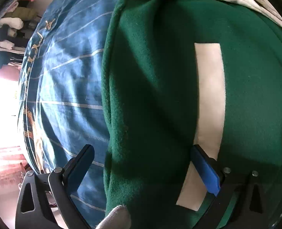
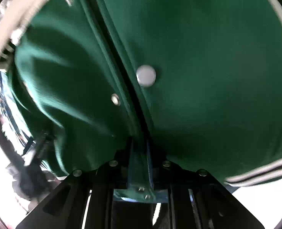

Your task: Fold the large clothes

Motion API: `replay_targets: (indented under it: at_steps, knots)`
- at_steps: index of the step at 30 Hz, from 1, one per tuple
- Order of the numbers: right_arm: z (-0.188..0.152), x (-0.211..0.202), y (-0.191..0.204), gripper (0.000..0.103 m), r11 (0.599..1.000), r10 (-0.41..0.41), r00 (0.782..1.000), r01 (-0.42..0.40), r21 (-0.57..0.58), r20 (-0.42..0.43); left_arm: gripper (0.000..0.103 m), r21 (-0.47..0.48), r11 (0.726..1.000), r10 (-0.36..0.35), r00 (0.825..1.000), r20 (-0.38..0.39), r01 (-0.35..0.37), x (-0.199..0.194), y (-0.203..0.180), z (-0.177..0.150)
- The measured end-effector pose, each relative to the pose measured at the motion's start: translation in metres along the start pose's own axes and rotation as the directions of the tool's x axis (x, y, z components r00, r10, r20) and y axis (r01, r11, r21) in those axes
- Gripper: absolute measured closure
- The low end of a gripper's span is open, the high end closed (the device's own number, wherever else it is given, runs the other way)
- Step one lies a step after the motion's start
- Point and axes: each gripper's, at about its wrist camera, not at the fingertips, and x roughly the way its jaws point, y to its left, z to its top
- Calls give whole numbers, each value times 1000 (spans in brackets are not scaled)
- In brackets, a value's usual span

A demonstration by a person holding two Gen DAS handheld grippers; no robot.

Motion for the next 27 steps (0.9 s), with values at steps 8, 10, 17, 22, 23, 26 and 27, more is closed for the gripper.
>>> replay_targets:
  at_steps: [8, 10, 17, 22, 23, 26, 27]
  knots:
    - [6, -11, -19, 73, 999, -35, 995, 32, 35, 89, 0, 24, 1000, 6, 1000, -4, -6, 2, 3, 4]
    - [0, -1, -15, 87, 996, -87, 990, 85, 25, 107, 0, 50, 998, 25, 1000, -6, -25, 1, -3, 7]
    - [-29, 17, 18, 103, 999, 35, 998, -36, -29, -45, 0, 60, 998, 31, 999, -20, -29, -8, -6, 14]
    - [-31, -41, 4, 92, 994, 92, 996, -91, -56, 19, 0, 28, 1000, -12, 997, 75, 10, -63, -7, 28]
    - [-28, -58, -5, 75, 995, 96, 994, -94, -46, 51, 0, 21, 999, -27, 995, 101, 25, -78, -13, 34]
    - [-8, -121, -49, 51, 994, 102, 973, -106, 10, 205, 0, 16, 998, -69, 987, 144, 67, -112, -45, 52]
    - [0, -141, -69, 51, 993, 96, 963, -110, 39, 253, 0, 13, 996, -86, 985, 153, 85, -121, -62, 58]
